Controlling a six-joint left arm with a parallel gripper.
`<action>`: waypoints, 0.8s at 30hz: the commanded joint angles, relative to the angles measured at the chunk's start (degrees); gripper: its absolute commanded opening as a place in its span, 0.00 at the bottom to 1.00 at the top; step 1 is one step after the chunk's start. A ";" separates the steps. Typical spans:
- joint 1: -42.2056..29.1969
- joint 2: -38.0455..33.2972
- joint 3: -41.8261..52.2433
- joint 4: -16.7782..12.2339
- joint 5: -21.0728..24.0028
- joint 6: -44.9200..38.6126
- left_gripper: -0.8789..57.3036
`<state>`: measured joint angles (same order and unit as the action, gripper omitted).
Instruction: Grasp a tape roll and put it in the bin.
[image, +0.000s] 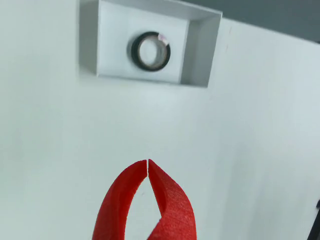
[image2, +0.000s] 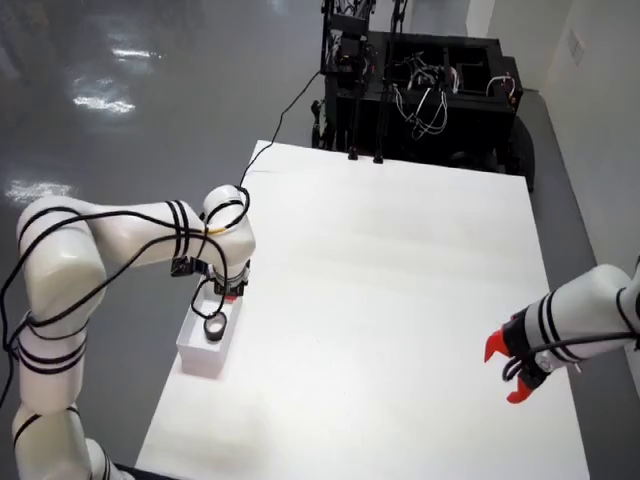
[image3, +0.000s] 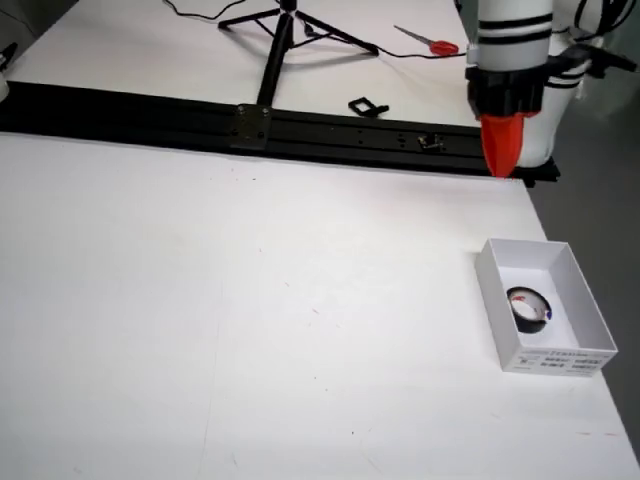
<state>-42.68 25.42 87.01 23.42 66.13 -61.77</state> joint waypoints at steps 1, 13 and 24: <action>-23.85 -2.48 0.00 0.66 4.01 -5.82 0.01; -34.92 -0.81 0.00 -0.65 1.28 -5.82 0.01; -41.34 -2.83 0.00 -3.91 -7.95 -5.73 0.01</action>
<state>-73.24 24.31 87.01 22.38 66.00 -67.01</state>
